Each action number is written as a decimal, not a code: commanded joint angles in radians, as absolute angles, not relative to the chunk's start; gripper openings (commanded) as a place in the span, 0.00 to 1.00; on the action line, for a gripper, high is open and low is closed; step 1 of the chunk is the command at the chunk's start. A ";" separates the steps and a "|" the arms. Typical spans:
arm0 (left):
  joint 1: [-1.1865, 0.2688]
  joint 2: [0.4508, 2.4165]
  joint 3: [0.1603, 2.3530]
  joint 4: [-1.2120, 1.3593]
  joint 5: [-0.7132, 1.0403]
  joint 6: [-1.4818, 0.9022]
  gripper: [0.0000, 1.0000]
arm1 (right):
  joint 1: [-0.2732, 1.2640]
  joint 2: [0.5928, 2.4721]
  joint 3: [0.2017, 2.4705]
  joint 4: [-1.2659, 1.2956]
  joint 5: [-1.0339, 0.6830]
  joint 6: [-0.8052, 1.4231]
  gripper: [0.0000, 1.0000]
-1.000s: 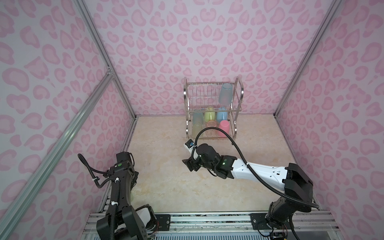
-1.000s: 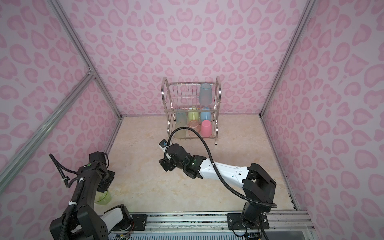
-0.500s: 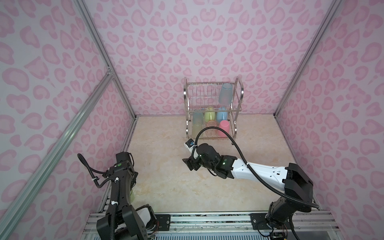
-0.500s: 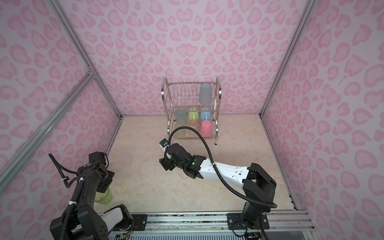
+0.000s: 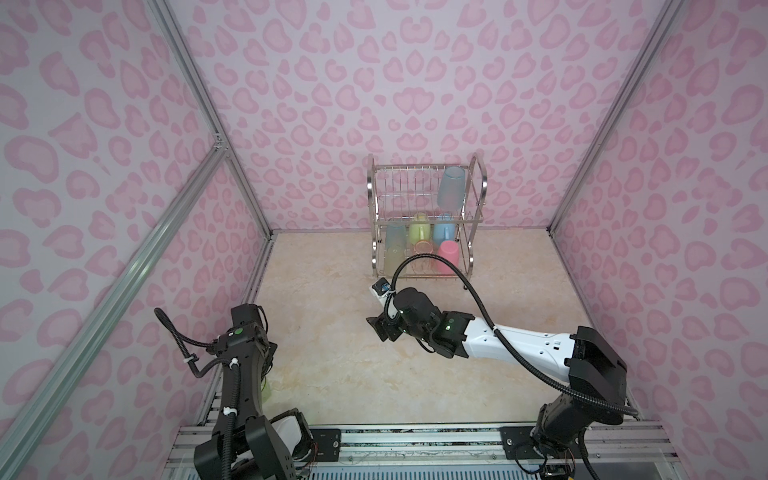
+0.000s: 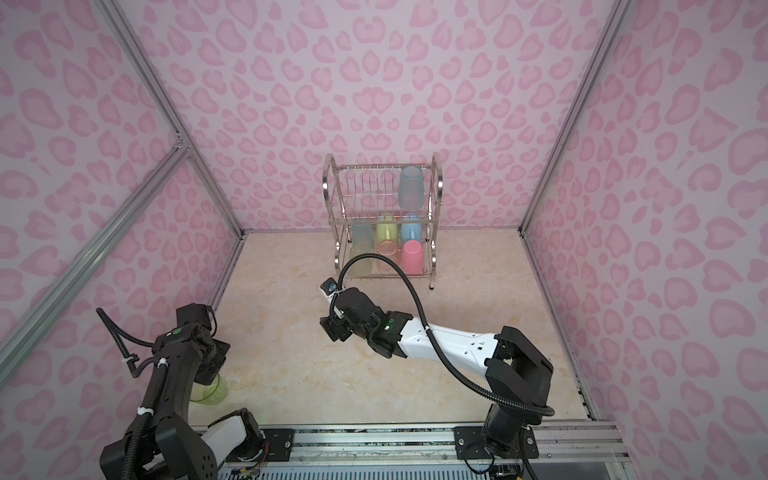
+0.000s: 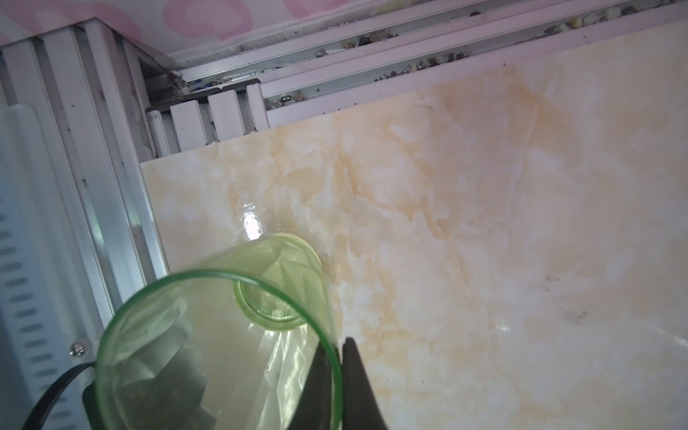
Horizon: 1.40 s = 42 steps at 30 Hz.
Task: Load the cups into the dish rack
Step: 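Lower the left gripper and grasp the clear green cup rim, then lift the clear green cup with the left gripper toward the right gripper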
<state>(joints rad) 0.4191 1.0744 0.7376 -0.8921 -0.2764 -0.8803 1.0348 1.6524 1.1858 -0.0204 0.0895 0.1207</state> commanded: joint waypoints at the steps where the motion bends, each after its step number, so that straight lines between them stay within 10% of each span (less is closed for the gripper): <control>1: 0.417 1.065 0.739 -0.861 -0.232 -0.835 0.03 | 1.028 1.645 1.181 -0.005 0.103 0.128 0.83; 17: 0.162 1.008 0.853 -0.809 -0.216 -0.808 0.03 | 1.000 1.627 1.169 0.000 0.142 0.199 0.83; 42: -0.226 0.764 0.685 -0.168 0.284 -0.537 0.03 | 0.885 1.518 1.077 0.048 0.097 0.452 0.83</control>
